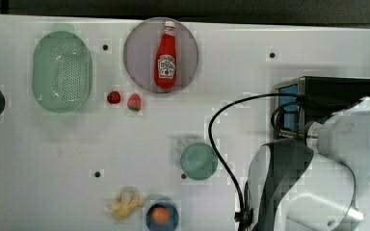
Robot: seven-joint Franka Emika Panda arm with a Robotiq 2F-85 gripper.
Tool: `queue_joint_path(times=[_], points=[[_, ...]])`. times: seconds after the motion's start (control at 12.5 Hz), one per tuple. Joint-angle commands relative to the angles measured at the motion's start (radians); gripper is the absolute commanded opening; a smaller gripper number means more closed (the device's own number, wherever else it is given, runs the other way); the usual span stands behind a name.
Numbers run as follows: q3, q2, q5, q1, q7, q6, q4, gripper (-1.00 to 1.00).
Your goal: Flap open oven.
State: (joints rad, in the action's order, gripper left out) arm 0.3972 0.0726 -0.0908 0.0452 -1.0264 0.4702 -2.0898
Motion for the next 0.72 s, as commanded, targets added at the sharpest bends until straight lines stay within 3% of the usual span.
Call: queue_joint_path(times=[0.08, 0.72], points=[[0.038, -0.038, 0.0, -0.001, -0.167, 0.135, -0.044, -0.65], [0.062, -0.204, 0.004, 0.003, -0.165, 0.311, -0.092, -0.65]])
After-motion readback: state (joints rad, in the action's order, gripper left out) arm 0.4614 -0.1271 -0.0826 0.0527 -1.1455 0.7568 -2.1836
